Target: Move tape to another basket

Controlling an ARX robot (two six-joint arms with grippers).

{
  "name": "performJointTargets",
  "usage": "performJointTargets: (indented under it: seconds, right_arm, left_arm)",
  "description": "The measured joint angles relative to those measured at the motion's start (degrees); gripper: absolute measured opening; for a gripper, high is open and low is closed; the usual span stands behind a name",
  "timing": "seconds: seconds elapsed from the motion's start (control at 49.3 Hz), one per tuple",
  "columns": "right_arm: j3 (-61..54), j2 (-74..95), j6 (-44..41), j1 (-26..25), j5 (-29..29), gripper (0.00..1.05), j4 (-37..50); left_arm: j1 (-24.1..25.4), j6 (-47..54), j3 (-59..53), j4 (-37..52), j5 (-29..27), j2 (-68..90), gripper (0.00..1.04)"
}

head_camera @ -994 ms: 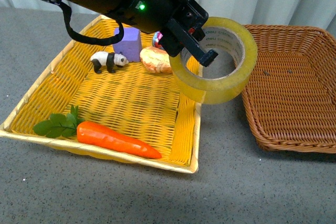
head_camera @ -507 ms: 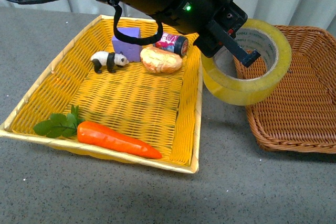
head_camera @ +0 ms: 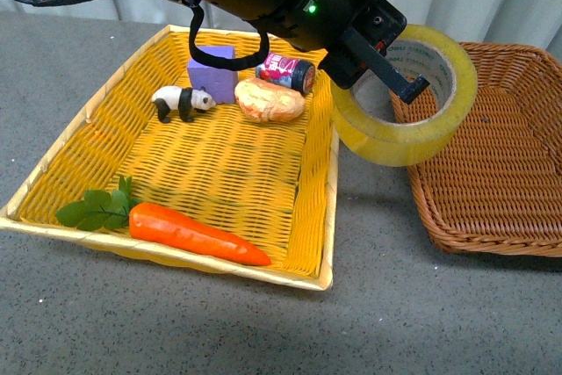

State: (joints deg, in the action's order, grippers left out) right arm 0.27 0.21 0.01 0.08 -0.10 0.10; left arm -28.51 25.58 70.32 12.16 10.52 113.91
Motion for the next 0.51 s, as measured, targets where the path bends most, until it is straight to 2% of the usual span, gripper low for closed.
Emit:
performJointTargets:
  seconds: [0.061, 0.142, 0.183, 0.243, 0.406, 0.507]
  right_arm:
    - [0.7, 1.0, -0.3, 0.6, 1.9, 0.96, -2.1]
    - [5.7, 8.1, -3.1, 4.3, 10.2, 0.96, -13.2]
    - [6.9, 11.4, -3.7, 5.1, 10.9, 0.96, -15.3]
    - [7.6, 16.1, -3.9, 4.8, 8.8, 0.96, -15.6]
    - [13.8, 36.8, -3.7, -0.4, 1.8, 0.96, -2.2]
    - [20.7, 51.6, -1.7, -0.4, -1.4, 0.96, 3.9]
  left_arm:
    - [0.0, 0.0, 0.0, 0.0, 0.0, 0.0, 0.17]
    - [0.0, 0.0, 0.0, 0.0, 0.0, 0.0, 0.17]
    - [0.0, 0.0, 0.0, 0.0, 0.1, 0.0, 0.17]
    - [0.0, 0.0, 0.0, 0.0, 0.0, 0.0, 0.17]
    - [0.0, 0.0, 0.1, 0.1, 0.0, 0.1, 0.17]
    - [0.0, 0.0, 0.1, 0.1, 0.0, 0.1, 0.17]
